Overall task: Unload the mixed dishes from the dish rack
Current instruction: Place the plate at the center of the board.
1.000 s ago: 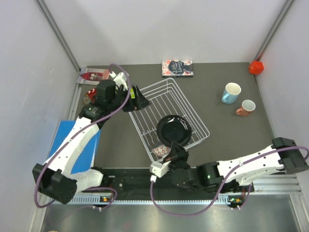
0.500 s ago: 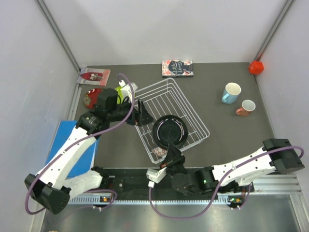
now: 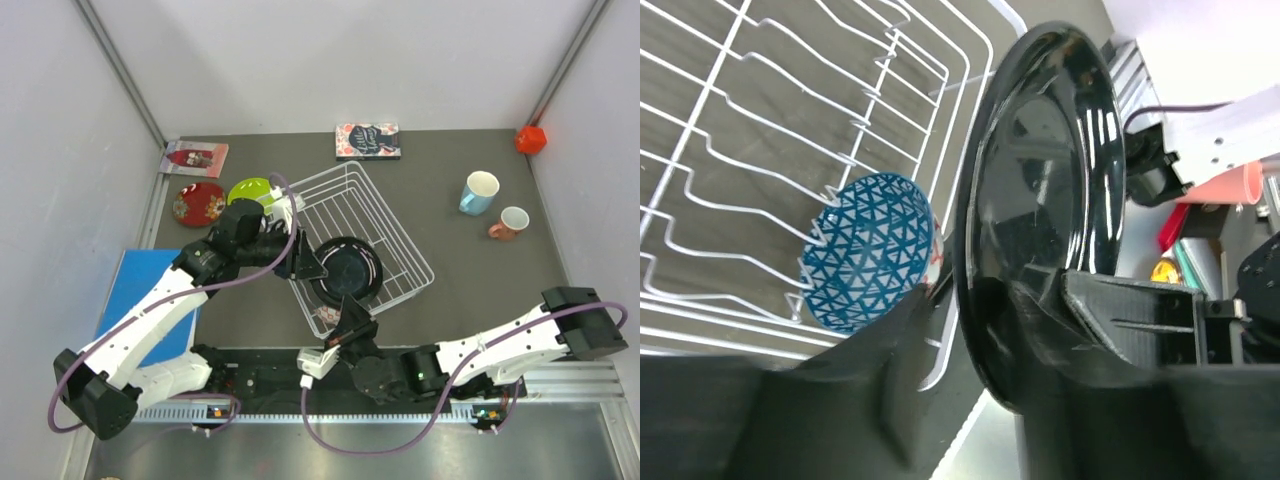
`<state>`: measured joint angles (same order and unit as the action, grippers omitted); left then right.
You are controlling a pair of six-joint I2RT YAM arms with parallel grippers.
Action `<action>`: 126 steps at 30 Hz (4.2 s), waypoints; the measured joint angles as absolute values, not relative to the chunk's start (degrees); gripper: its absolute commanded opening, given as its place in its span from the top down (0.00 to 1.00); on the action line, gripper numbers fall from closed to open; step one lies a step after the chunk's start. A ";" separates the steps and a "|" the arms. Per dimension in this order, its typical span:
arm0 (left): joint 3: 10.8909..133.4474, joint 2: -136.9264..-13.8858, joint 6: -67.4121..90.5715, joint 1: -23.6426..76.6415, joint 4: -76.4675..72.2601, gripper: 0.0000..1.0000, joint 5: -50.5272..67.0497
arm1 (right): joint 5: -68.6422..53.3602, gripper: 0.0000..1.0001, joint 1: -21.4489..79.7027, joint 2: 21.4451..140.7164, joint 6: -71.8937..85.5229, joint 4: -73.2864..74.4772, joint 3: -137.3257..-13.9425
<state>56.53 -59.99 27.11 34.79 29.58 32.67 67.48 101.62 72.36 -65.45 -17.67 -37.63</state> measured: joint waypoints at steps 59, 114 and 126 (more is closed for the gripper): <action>64.75 -87.53 50.50 -17.34 10.50 1.00 6.07 | 74.67 0.00 103.83 45.58 -4.40 5.72 -51.37; 65.12 -107.00 52.23 -27.07 4.91 0.27 24.40 | 68.38 0.00 100.29 48.51 1.41 7.75 -47.97; 65.10 -97.12 53.82 -26.61 15.66 0.17 24.16 | 66.87 0.00 100.29 49.54 1.69 7.51 -47.24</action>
<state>65.10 -97.12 53.82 -26.61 15.66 24.16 66.87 100.29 49.54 1.69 7.51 -47.24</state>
